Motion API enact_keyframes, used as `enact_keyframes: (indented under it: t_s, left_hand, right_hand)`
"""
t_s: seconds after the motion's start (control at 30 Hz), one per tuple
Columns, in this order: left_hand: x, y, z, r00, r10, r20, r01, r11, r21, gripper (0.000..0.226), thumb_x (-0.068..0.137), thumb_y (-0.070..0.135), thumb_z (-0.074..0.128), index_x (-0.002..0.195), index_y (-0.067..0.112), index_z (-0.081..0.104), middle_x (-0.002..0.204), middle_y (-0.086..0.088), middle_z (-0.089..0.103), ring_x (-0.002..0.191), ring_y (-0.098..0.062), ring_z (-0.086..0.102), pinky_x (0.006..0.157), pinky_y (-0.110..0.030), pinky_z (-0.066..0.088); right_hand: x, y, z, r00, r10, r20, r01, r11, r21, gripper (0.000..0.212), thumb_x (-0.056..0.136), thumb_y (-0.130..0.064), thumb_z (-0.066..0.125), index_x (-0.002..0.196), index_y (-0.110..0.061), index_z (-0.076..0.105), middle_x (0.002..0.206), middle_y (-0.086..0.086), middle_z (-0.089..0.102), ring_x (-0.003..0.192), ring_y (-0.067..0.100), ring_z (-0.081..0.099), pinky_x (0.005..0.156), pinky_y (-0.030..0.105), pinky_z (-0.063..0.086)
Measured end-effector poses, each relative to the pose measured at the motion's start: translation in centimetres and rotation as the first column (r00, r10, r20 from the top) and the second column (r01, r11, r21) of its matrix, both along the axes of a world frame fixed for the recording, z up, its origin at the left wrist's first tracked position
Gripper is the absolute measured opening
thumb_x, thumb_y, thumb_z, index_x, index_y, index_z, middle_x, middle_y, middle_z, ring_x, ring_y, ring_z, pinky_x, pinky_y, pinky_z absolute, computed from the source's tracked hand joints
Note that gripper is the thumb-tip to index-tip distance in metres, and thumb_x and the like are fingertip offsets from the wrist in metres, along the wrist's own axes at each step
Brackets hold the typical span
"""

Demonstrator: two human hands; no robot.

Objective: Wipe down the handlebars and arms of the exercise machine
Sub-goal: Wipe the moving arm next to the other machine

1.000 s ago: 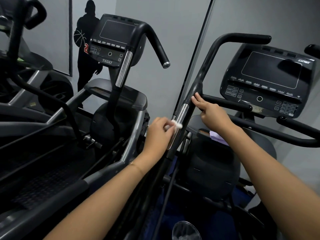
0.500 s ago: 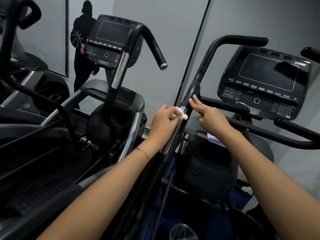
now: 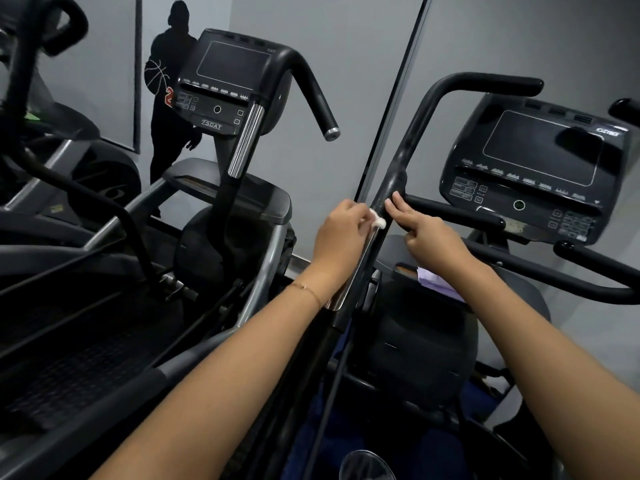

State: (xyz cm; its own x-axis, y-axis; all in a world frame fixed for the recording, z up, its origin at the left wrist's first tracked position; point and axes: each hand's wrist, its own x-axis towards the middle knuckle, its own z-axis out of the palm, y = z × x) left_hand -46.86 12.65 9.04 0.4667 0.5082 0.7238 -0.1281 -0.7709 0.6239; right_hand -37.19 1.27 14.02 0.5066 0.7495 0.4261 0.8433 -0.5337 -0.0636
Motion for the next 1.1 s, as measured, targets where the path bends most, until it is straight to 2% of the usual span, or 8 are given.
enact_keyframes:
  t_s: [0.1,0.23,0.53,0.7,0.77,0.83,0.9,1.1]
  left_hand:
    - [0.0,-0.6,0.0,0.998,0.056,0.009,-0.057,0.99,0.126,0.014,0.092,0.015,0.055,0.09,0.006,0.065,0.097,-0.007,0.059,0.085,-0.023,0.058,0.069,-0.04,0.05]
    - [-3.0,-2.2,-3.1,0.997,0.07,0.04,-0.078,0.953,0.294,0.011,0.087,0.013,0.062,0.081,0.004,0.063,0.087,-0.003,0.058,0.077,-0.014,0.047,0.056,-0.026,0.037]
    - [0.4,-1.5,1.3,0.979,0.177,-0.101,-0.157,0.971,0.181,0.018,0.093,0.022,0.055,0.1,0.006,0.059,0.101,-0.01,0.054,0.092,-0.024,0.052,0.069,-0.031,0.047]
    - [-1.7,-2.9,-0.4,0.955,0.287,-0.081,-0.212,0.845,0.49,0.034,0.042,0.008,0.092,0.058,0.007,0.062,0.062,-0.006,0.057,0.05,-0.019,0.054,0.037,-0.017,0.031]
    - [-1.7,-2.4,-1.2,0.976,0.195,-0.099,-0.139,0.903,0.406,0.022,0.063,0.007,0.084,0.069,0.005,0.063,0.076,-0.008,0.058,0.063,-0.022,0.057,0.043,-0.023,0.037]
    - [-1.1,-1.4,-0.4,0.987,0.12,-0.11,-0.102,0.982,0.16,0.011,0.088,0.015,0.062,0.088,0.004,0.062,0.093,-0.01,0.057,0.08,-0.026,0.058,0.061,-0.035,0.047]
    - [-0.7,-0.6,0.4,0.994,0.081,-0.072,-0.079,0.996,0.032,0.014,0.093,0.019,0.056,0.091,0.006,0.062,0.097,-0.008,0.058,0.085,-0.024,0.059,0.072,-0.035,0.049]
    - [-2.2,-2.4,-2.2,0.986,0.158,-0.062,-0.124,0.92,0.373,0.008,0.081,0.008,0.068,0.075,0.004,0.063,0.085,-0.007,0.058,0.075,-0.022,0.054,0.053,-0.032,0.045]
  right_hand:
    - [-0.2,0.0,0.0,1.0,-0.013,0.0,0.013,1.0,0.003,0.075,0.083,0.005,0.033,0.141,-0.042,0.03,0.147,-0.032,0.014,0.125,0.016,0.046,0.074,0.03,0.043]
    - [-0.6,0.1,0.1,0.999,-0.029,0.019,0.029,0.999,-0.023,0.073,0.085,0.005,0.034,0.143,-0.038,0.027,0.15,-0.028,0.012,0.123,0.017,0.047,0.069,0.028,0.04]
    - [-1.0,0.1,0.7,0.999,-0.049,0.013,0.05,0.997,-0.05,0.078,0.08,0.008,0.033,0.143,-0.04,0.029,0.15,-0.029,0.014,0.128,0.015,0.044,0.078,0.033,0.049]
    - [-1.2,0.0,0.7,0.999,-0.048,0.021,0.049,0.996,-0.07,0.079,0.081,0.009,0.033,0.144,-0.038,0.027,0.151,-0.027,0.012,0.121,0.017,0.05,0.072,0.035,0.05]
    - [-1.2,0.0,0.6,0.998,-0.051,0.029,0.053,0.996,-0.073,0.079,0.082,0.009,0.033,0.144,-0.038,0.026,0.151,-0.027,0.012,0.123,0.017,0.048,0.073,0.036,0.051]
    - [-1.2,0.0,0.6,0.998,-0.048,0.027,0.05,0.996,-0.074,0.079,0.081,0.01,0.033,0.144,-0.038,0.026,0.151,-0.027,0.012,0.124,0.017,0.048,0.074,0.037,0.052]
    - [-1.2,0.0,0.6,0.999,-0.047,0.021,0.048,0.996,-0.075,0.08,0.081,0.01,0.033,0.144,-0.038,0.026,0.151,-0.027,0.012,0.124,0.017,0.048,0.075,0.037,0.052]
    - [-1.0,0.2,0.4,0.998,-0.055,0.037,0.057,0.995,-0.081,0.081,0.08,0.01,0.033,0.144,-0.038,0.024,0.151,-0.026,0.011,0.118,0.018,0.051,0.069,0.034,0.048]
